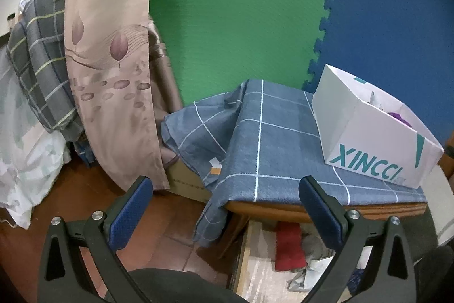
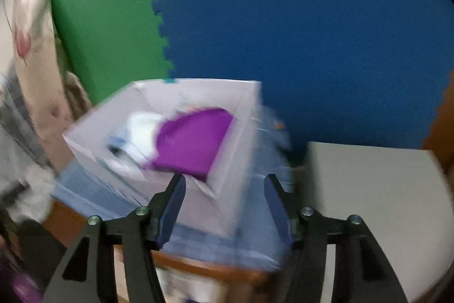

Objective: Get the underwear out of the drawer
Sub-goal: 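Withdraw the open right gripper from the shoebox, then lower the left gripper into the drawer and grasp the pale blue underwear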

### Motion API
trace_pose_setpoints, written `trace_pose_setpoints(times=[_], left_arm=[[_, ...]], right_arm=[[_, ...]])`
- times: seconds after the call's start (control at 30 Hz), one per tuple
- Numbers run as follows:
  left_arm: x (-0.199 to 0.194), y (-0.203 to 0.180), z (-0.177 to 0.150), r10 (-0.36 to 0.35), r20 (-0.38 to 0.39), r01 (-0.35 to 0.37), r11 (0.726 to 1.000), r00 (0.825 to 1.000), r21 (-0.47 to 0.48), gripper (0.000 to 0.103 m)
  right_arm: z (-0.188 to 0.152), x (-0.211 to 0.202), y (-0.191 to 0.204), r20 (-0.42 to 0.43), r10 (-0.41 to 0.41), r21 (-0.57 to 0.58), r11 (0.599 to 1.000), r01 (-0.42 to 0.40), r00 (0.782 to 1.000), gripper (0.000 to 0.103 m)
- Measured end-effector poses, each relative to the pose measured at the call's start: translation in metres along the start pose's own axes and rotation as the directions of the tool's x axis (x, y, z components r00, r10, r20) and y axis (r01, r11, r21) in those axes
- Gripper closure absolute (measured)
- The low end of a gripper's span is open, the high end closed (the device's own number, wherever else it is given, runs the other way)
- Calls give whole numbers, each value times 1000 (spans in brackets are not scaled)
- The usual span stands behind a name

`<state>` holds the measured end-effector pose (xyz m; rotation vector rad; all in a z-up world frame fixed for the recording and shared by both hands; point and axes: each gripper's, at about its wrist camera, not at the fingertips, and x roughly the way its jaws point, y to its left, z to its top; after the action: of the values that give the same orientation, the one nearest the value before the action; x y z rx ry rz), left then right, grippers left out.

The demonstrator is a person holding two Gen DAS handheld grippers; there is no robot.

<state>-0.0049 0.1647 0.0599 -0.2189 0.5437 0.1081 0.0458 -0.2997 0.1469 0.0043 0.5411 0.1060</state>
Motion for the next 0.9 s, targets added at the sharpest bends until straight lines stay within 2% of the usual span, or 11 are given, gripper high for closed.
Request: trace_pose_setpoints(times=[0.1,0.27,0.37,0.43,0.47,0.53,0.6,0.7,0.77,0.83,0.9], left_arm=[[1,-8,-1,13,-2,-13,999,1000,37,1],[-1,-27,-5,18,0,-18,991,1000,131,1],[-6,-42,-12,2,8,-4,975,1000,224,1],[-9,-60,-20,-9,-2,9,947,1000,320,1],[-9,-70,-25,-18,-15,23,929,1000,368,1],[-7,-97,-40,-37,-74,69,872,997,485,1],[-3,-120,-56,-64,-143,134,823,988,552,1],[7,-159,-86,-104,-299,278,725,949,630,1],[18,-181,-105,-71,-368,317,675,927,667,1],[38,-198,-117,-43,-464,370,670,885,643,1],[63,-206,-124,-24,-572,414,715,820,564,1]], right_arm=[[-29,-37,-18,84,-56,24,998,54,995,43],[-69,-55,-43,108,-236,71,971,229,966,43],[-84,-57,-54,94,-275,158,953,259,957,43],[-87,-67,-53,123,-342,174,932,319,931,42],[-89,-73,-51,145,-380,179,918,353,913,36],[-95,-81,-45,155,-437,173,895,411,886,21],[-98,-84,-38,168,-457,152,887,435,873,19],[-104,-95,-24,219,-458,116,889,443,862,16],[-105,-98,-25,231,-394,101,919,381,890,16],[-103,-93,-23,216,-345,82,939,335,913,16],[-103,-92,-22,204,-306,61,952,300,930,16]])
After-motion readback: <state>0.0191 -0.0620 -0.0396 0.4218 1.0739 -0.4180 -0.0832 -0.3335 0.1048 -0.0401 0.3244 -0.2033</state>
